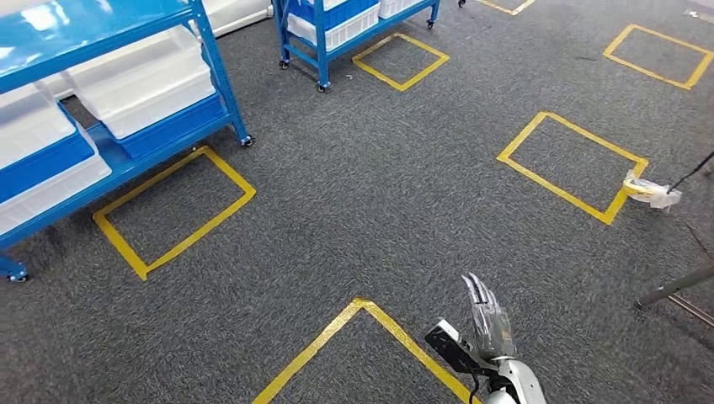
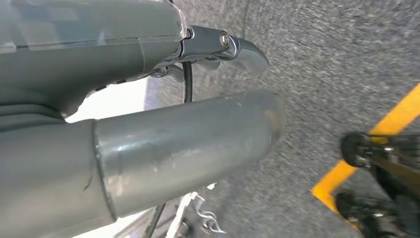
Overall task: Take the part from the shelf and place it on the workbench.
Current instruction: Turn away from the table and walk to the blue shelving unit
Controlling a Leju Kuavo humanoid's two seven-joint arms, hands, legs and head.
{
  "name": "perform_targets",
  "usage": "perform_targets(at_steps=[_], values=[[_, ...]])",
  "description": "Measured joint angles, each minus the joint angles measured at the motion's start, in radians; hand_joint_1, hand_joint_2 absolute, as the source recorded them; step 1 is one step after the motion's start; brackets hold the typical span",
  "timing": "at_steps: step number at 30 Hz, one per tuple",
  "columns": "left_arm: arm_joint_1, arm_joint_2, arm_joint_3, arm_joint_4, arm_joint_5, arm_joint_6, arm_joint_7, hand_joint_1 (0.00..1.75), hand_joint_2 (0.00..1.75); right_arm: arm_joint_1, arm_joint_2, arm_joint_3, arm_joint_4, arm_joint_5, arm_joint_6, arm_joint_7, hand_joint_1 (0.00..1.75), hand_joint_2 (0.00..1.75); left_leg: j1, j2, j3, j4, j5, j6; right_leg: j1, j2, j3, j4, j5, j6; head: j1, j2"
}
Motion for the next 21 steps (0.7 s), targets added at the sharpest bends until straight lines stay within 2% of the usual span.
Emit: perform_targets(at_steps=[1,2,3,4,6,7,8,10,11,13,14,15,16,17,18,19,20,21], values=[[-0.001,-0.001,0.0,-0.001,0.0,-0.007,-0.001,0.0,0.0,0.004,0.001,-0.012,0.029,-0.011,0.002,0.003,0.0,0.0,-0.001,-0.013,0.0,0.001,0.0,0.002,0.0,0.006,-0.03,0.055,-0.015,0.0,0.0,0.0],[-0.001,-0.003,-0.001,-0.003,0.001,-0.014,-0.003,0.0,0.0,0.008,0.001,-0.026,0.058,-0.024,0.002,0.004,0.0,0.0,-0.002,-0.027,0.0,0.002,-0.001,0.003,0.0,0.008,-0.048,0.08,-0.01,0.0,0.0,0.0],[-0.001,-0.006,-0.001,-0.007,0.001,-0.023,-0.003,0.0,0.0,0.012,0.002,-0.041,0.087,-0.041,-0.001,0.004,0.0,0.0,-0.003,-0.042,0.001,0.005,-0.002,0.003,0.0,0.011,-0.046,0.063,0.015,-0.002,0.0,0.0],[0.0,-0.011,0.0,-0.014,0.001,-0.034,-0.004,0.0,0.0,0.013,0.003,-0.058,0.117,-0.062,-0.005,0.004,0.0,0.0,-0.003,-0.056,0.002,0.008,-0.004,0.002,0.0,0.017,-0.026,0.01,0.055,-0.005,0.0,0.0],[0.0,-0.026,0.003,-0.037,0.001,-0.06,-0.006,0.0,0.0,0.016,0.004,-0.099,0.181,-0.114,-0.009,0.001,0.0,0.0,-0.003,-0.082,0.001,0.015,-0.009,-0.002,0.0,0.055,0.028,-0.123,0.117,-0.011,0.0,0.0],[-0.001,-0.035,0.005,-0.052,0.001,-0.074,-0.008,0.0,0.0,0.02,0.004,-0.125,0.213,-0.141,-0.009,-0.005,0.0,0.0,-0.002,-0.095,-0.002,0.019,-0.01,-0.005,-0.001,0.072,0.046,-0.164,0.128,-0.013,0.0,0.0],[0.0,-0.044,0.007,-0.068,0.001,-0.085,-0.009,0.0,0.0,0.026,0.004,-0.152,0.243,-0.161,-0.01,-0.011,0.0,0.0,-0.001,-0.106,-0.006,0.021,-0.011,-0.009,0.0,0.082,0.054,-0.183,0.128,-0.015,0.0,0.0],[0.005,-0.06,0.013,-0.095,0.0,-0.1,-0.011,0.0,0.0,0.036,0.006,-0.196,0.286,-0.181,-0.011,-0.023,0.0,0.0,0.001,-0.126,-0.012,0.018,-0.009,-0.021,0.0,0.07,0.058,-0.189,0.127,-0.019,0.0,0.0],[0.008,-0.068,0.016,-0.105,0.0,-0.104,-0.012,0.0,0.0,0.037,0.008,-0.21,0.301,-0.183,-0.011,-0.026,0.0,0.0,0.0,-0.121,-0.014,0.02,-0.012,-0.026,-0.002,0.06,0.061,-0.193,0.129,-0.024,0.0,0.0],[0.009,-0.076,0.02,-0.123,0.0,-0.107,-0.012,0.0,0.0,0.037,0.012,-0.229,0.326,-0.184,-0.012,-0.028,0.0,0.0,-0.003,-0.065,-0.035,0.067,-0.046,-0.035,-0.007,0.036,0.068,-0.205,0.134,-0.037,-0.005,0.0],[0.006,-0.078,0.02,-0.13,0.0,-0.107,-0.012,0.0,0.0,0.038,0.012,-0.236,0.337,-0.184,-0.012,-0.027,0.0,0.0,-0.002,-0.03,-0.058,0.119,-0.078,-0.039,-0.006,0.022,0.07,-0.208,0.134,-0.041,-0.007,0.0],[0.002,-0.08,0.02,-0.136,0.0,-0.107,-0.012,0.0,0.0,0.04,0.012,-0.241,0.348,-0.184,-0.012,-0.026,0.0,0.0,0.0,-0.005,-0.091,0.185,-0.112,-0.043,-0.006,0.007,0.072,-0.208,0.133,-0.044,-0.009,0.0],[0.0,-0.08,0.02,-0.141,0.001,-0.107,-0.013,0.0,0.0,0.042,0.012,-0.245,0.358,-0.184,-0.012,-0.025,0.0,0.0,0.003,0.005,-0.123,0.248,-0.138,-0.047,-0.005,-0.008,0.072,-0.208,0.131,-0.044,-0.009,0.0],[-0.001,-0.081,0.02,-0.144,0.001,-0.107,-0.013,0.0,0.0,0.043,0.013,-0.249,0.367,-0.183,-0.012,-0.025,0.0,0.0,0.005,0.009,-0.143,0.288,-0.146,-0.051,-0.004,-0.023,0.074,-0.208,0.129,-0.044,-0.009,0.0],[-0.001,-0.082,0.02,-0.147,0.001,-0.107,-0.013,0.0,0.0,0.043,0.014,-0.251,0.373,-0.183,-0.012,-0.025,0.0,0.0,0.007,0.012,-0.144,0.29,-0.135,-0.053,-0.004,-0.036,0.076,-0.207,0.127,-0.043,-0.009,0.0],[0.0,-0.083,0.02,-0.15,0.0,-0.107,-0.013,0.0,0.0,0.043,0.015,-0.254,0.379,-0.183,-0.012,-0.025,0.0,0.0,0.008,0.017,-0.125,0.252,-0.106,-0.054,-0.004,-0.049,0.079,-0.207,0.124,-0.042,-0.009,0.0],[0.001,-0.084,0.021,-0.153,0.0,-0.107,-0.013,0.0,0.44,0.043,0.017,-0.255,0.383,-0.183,-0.012,-0.025,0.0,0.0,0.008,0.029,-0.087,0.181,-0.067,-0.052,-0.004,-0.06,0.084,-0.207,0.121,-0.039,-0.009,0.0],[0.002,-0.084,0.021,-0.156,0.0,-0.107,-0.013,0.0,0.87,0.042,0.018,-0.257,0.386,-0.183,-0.012,-0.025,0.0,0.0,0.004,0.051,-0.048,0.108,-0.039,-0.047,-0.002,-0.071,0.089,-0.207,0.117,-0.035,-0.009,0.0]])
